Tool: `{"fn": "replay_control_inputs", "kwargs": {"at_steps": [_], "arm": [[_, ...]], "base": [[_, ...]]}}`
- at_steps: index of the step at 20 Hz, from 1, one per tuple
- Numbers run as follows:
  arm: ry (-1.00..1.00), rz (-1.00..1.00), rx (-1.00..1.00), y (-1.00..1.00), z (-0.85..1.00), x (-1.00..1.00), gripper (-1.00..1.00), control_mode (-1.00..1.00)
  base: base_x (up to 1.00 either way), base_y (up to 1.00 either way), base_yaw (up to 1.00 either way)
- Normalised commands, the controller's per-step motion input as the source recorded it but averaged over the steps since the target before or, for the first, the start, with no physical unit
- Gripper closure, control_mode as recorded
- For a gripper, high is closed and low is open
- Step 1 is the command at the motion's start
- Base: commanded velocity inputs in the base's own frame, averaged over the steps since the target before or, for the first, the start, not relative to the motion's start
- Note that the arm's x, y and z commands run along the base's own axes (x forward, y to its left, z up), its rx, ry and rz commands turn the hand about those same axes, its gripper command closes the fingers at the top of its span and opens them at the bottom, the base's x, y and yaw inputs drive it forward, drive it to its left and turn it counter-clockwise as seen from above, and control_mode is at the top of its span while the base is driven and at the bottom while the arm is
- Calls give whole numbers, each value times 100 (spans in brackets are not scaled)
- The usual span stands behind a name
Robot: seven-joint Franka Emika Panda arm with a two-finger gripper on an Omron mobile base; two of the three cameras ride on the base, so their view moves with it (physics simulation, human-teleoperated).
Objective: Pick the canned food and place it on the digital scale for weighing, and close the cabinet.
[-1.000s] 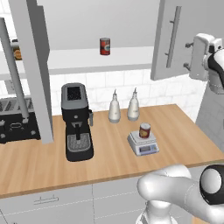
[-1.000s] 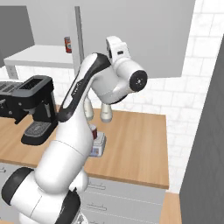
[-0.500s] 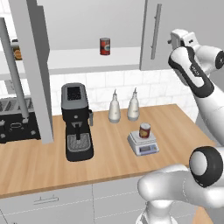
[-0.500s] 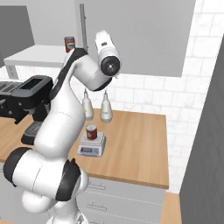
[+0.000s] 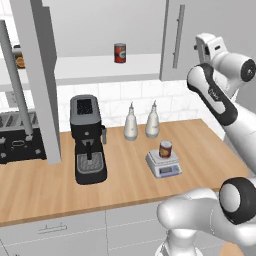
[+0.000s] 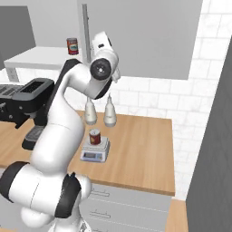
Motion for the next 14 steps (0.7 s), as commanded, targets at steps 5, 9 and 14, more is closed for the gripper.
{"fn": "replay_control_inputs", "kwargs": {"at_steps": [5,9,14], "arm": [[17,0,0,-14,24,-96,-100,-100],[4,0,0,0,2,-100,-100,-100],[-1,0,0,3,0,-94,-100,-100]], "base": [[0,0,0],[0,0,0],[0,0,0]]}}
